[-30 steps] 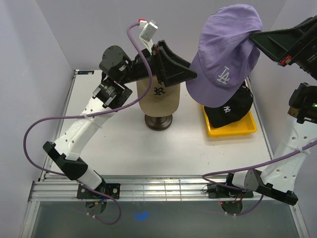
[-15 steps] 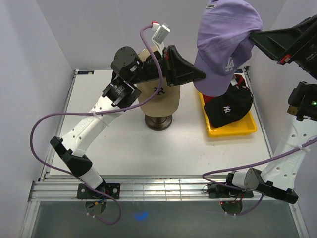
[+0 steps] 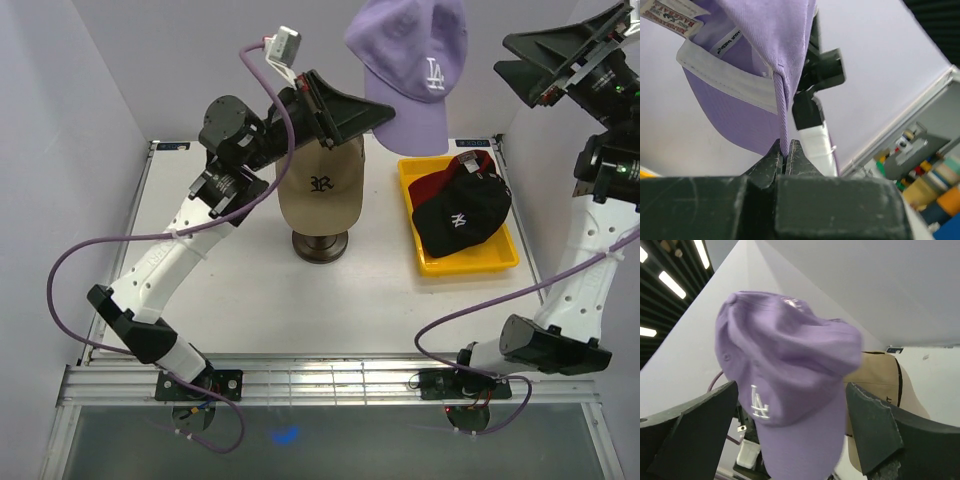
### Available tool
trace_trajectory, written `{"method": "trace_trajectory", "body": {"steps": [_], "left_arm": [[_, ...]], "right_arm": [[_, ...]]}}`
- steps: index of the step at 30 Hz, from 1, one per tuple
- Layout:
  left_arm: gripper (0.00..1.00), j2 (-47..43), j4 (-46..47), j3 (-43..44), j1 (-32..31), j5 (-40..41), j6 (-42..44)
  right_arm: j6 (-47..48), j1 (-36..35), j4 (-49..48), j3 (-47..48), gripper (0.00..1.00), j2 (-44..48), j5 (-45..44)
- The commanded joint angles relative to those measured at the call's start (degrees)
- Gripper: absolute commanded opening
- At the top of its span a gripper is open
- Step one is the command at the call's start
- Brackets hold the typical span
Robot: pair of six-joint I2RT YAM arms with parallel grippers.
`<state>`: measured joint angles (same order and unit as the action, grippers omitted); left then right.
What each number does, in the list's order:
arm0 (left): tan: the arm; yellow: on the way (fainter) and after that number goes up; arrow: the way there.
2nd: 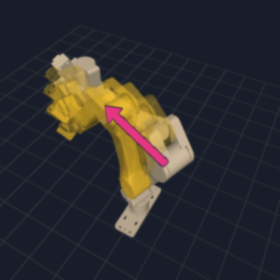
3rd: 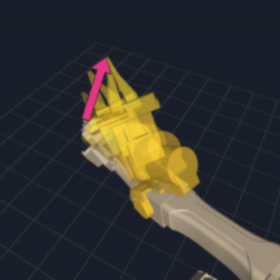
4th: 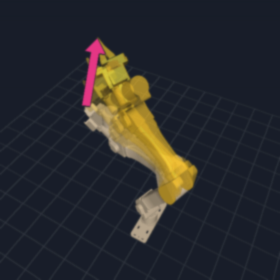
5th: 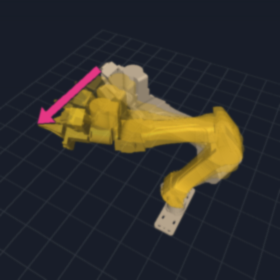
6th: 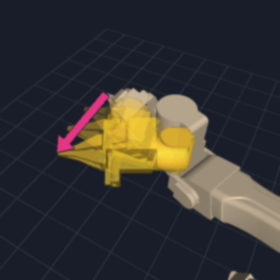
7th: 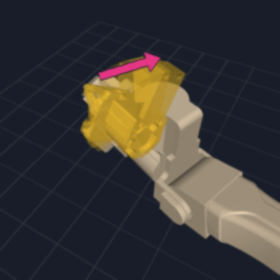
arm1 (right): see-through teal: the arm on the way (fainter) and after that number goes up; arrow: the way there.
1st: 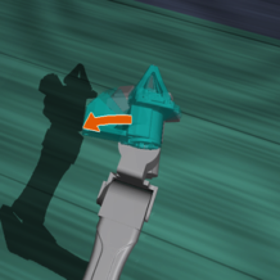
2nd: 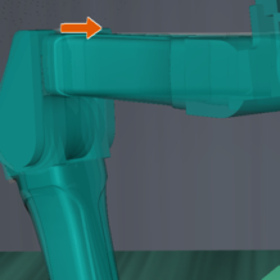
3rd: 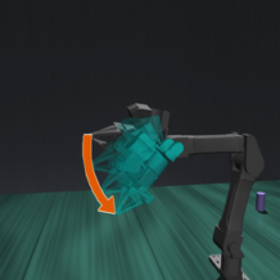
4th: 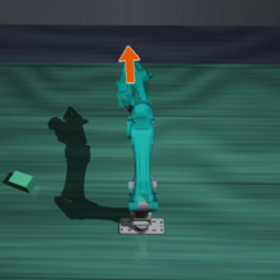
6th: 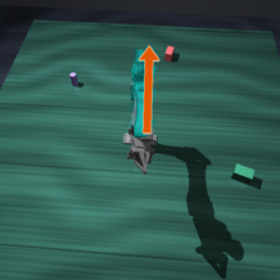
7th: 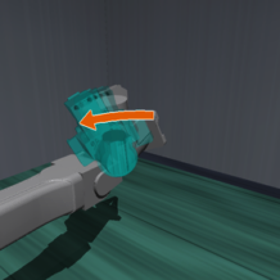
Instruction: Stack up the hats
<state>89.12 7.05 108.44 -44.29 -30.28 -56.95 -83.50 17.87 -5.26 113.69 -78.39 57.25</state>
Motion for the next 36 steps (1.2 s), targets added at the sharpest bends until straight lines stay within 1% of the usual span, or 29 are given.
{"method": "trace_trajectory", "body": {"steps": [1, 2, 3, 4, 5, 6, 7, 8, 9, 10, 11, 12, 15, 16, 17, 18, 19, 20, 21, 23, 26, 29, 34, 36], "left_arm": [[0.00, -4.49, 6.83, 0.01, 3.94, 7.25, -8.69], [0.00, -4.40, 7.71, 0.01, 6.39, 7.78, -13.06], [0.00, -4.22, 9.02, -0.16, 7.80, 7.52, -15.71], [0.00, -3.44, 11.82, -0.34, 9.47, 7.17, -18.43], [0.00, -3.08, 12.80, -0.34, 12.71, 6.73, -23.68], [0.00, -2.64, 13.77, -0.25, 14.13, 6.73, -26.17], [0.00, -2.12, 15.61, -0.08, 15.54, 6.47, -28.55], [0.00, -1.15, 16.15, 0.01, 17.99, 6.20, -30.83], [0.00, -0.71, 16.85, -0.07, 18.97, 5.94, -35.38], [0.00, -0.36, 18.25, -0.25, 19.85, 5.76, -37.51], [0.00, -0.27, 19.05, -1.47, 21.08, 5.76, -39.36], [0.00, -0.09, 20.01, -2.00, 21.61, 5.59, -42.16], [0.00, 0.44, 21.69, -2.36, 22.93, 3.75, -44.65], [0.00, 0.26, 22.47, -2.88, 23.11, 3.39, -45.78], [0.00, 0.18, 23.00, -4.10, 23.37, 3.13, -46.32], [0.00, -0.09, 23.62, -4.81, 23.64, 2.86, -47.02], [0.00, -0.35, 25.10, -5.69, 23.73, 2.69, -48.33], [0.00, -0.61, 25.82, -6.48, 23.99, 2.60, -48.95], [0.00, -1.22, 26.52, -8.23, 23.99, 2.60, -49.39], [0.00, -1.93, 27.23, -9.65, 23.99, 2.51, -50.01], [0.00, -3.43, 28.63, -12.55, 23.99, 2.25, -50.97], [0.00, -3.69, 31.18, -14.66, 23.99, 1.55, -52.64], [0.00, -4.22, 36.27, -17.74, 23.99, 0.84, -55.20], [0.00, -4.22, 37.24, -18.27, 23.99, 0.05, -55.81]], "right_arm": [[9.12, -2.13, 16.55, 4.50, 0.93, -6.06, -5.56], [12.63, -4.22, 21.47, 9.74, 0.94, -9.03, -7.14], [19.45, -5.64, 30.57, 12.15, 0.94, -10.37, -11.33], [22.22, -8.52, 34.05, 13.74, 0.94, -11.51, -13.29], [24.42, -10.03, 36.43, 14.27, 0.94, -13.00, -14.70], [28.79, -11.61, 40.37, 13.93, 0.94, -13.54, -18.37], [30.75, -14.59, 41.72, 13.15, 0.94, -13.72, -20.41], [32.34, -15.92, 42.51, 12.01, 0.94, -14.07, -21.99], [33.57, -17.15, 43.22, 9.56, 0.94, -14.16, -23.92], [34.80, -19.86, 43.57, 8.23, 0.94, -14.16, -24.64], [34.64, -20.93, 42.88, 6.91, 0.94, -14.25, -24.47], [33.85, -21.64, 41.48, 4.29, 0.93, -14.16, -21.34], [27.54, -23.32, 30.95, -0.82, 0.93, -10.04, -18.15], [25.43, -23.40, 28.05, -3.97, 0.93, -8.72, -17.36], [20.62, -23.32, 22.54, -5.13, 0.93, -6.88, -16.48], [17.62, -23.40, 19.26, -6.36, 0.92, -6.17, -13.60], [14.37, -23.93, 15.66, -9.33, 0.91, -5.46, -12.53], [8.33, -24.19, 8.84, -10.75, 0.91, -3.80, -12.08], [6.27, -24.37, 6.68, -11.64, 0.90, -3.09, -12.08], [2.32, -24.46, 3.96, -12.96, 0.90, -0.90, -12.87], [-0.95, -24.81, 1.05, -15.67, 0.90, 2.17, -15.59], [-5.34, -26.65, -3.52, -17.79, 0.90, 3.59, -17.26], [-5.71, -32.79, -3.71, -17.54, 0.90, 2.28, -20.25], [-5.35, -33.86, -3.36, -18.49, 0.90, 2.01, -21.13]]}}
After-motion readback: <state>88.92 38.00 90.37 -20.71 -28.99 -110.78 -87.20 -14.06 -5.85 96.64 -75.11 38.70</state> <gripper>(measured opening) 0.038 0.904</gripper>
